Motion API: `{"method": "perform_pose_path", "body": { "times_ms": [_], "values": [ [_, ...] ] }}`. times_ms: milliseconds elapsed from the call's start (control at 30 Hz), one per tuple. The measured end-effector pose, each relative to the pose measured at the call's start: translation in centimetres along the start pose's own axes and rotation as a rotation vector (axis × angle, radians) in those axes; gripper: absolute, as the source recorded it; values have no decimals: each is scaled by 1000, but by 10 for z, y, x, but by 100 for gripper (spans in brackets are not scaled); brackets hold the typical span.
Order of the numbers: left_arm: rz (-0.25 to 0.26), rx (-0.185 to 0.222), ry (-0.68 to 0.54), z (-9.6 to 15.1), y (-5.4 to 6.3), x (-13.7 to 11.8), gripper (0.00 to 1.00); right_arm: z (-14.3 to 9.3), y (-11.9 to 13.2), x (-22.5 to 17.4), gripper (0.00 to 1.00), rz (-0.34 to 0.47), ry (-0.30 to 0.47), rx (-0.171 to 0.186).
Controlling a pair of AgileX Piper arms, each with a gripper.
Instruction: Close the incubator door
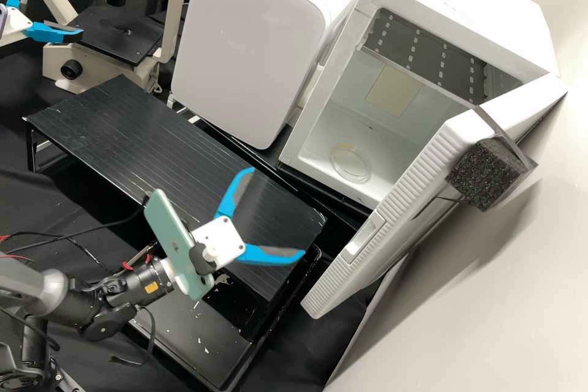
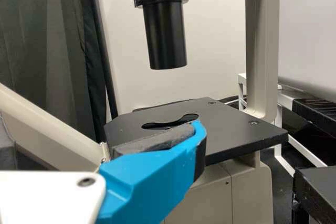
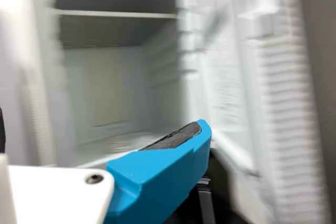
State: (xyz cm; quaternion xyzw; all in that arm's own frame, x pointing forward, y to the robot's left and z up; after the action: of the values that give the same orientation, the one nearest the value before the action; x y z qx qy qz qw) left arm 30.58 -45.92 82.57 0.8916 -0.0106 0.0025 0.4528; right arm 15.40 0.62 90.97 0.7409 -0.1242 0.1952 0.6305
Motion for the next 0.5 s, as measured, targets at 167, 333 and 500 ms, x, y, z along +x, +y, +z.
{"method": "perform_pose_path", "body": {
  "times_ms": [167,333,500],
  "values": [
    [0,0,0,0,0,0,100,-14,-4,-15,100,-6,62,-3],
    [0,0,0,0,0,0,100,-13,1,-21,100,43,44,-29],
    [0,0,0,0,0,0,100,11,14,-12,100,103,-79,-42]
  ]
}}
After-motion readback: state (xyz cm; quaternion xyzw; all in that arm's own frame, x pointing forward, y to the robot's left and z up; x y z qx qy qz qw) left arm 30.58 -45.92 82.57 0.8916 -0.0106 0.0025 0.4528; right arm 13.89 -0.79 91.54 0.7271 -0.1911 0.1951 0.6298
